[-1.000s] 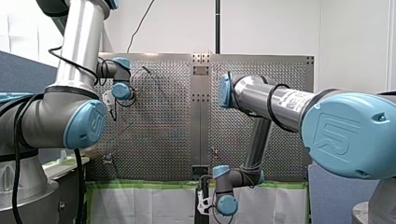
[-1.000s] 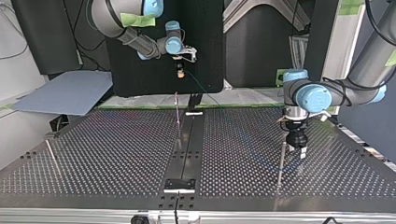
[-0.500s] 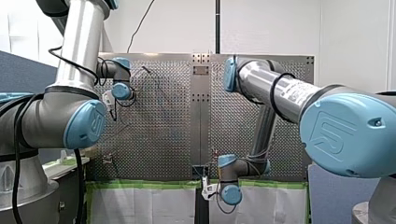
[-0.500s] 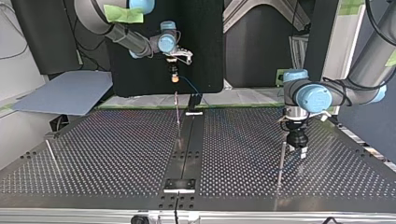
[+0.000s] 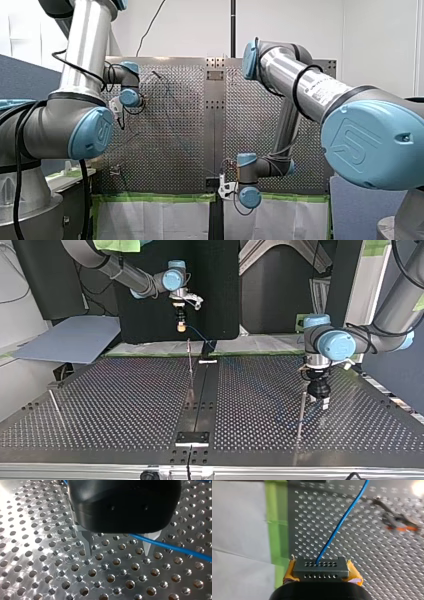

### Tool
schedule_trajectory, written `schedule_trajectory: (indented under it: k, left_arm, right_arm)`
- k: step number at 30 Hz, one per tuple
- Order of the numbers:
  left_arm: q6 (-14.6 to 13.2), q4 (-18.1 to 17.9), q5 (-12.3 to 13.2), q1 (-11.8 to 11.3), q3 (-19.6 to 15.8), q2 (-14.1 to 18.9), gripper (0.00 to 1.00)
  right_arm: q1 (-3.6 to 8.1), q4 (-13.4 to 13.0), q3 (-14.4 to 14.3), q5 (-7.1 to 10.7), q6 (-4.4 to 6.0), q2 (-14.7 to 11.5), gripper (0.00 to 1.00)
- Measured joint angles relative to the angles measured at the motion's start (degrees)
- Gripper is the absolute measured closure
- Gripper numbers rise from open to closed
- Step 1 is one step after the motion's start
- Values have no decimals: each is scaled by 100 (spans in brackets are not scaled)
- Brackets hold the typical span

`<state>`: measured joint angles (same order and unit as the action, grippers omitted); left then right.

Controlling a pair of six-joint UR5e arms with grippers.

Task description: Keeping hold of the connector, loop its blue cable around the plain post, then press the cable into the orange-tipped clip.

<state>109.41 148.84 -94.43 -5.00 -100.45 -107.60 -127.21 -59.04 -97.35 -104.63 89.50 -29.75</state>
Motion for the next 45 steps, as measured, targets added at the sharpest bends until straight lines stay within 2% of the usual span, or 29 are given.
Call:
schedule_trajectory:
  k: [11,16,21,25,38,41,45]
  left_arm:
    - [1,31,0,21,-5,3,1]
    - [-1,50,-47,27,-7,2,1]
    - [-13,72,-103,37,-17,2,1]
    - [0,74,-112,50,-34,1,1]
    - [51,76,-113,85,-43,1,1]
    - [52,73,-114,87,-43,1,1]
    - [55,70,-114,89,-43,0,1]
  right_arm:
    - [45,-585,-586,-118,0,-587,100]
    - [105,-830,-864,-234,17,-864,100]
    - [198,-845,-1154,-250,67,-1156,100]
    - [250,-778,-1412,-258,-18,-1322,100]
    - [261,-766,-1993,-201,-313,-1343,100]
    - [264,-790,-2019,-164,-344,-1309,100]
    - [323,-918,-2025,-124,-313,-1172,100]
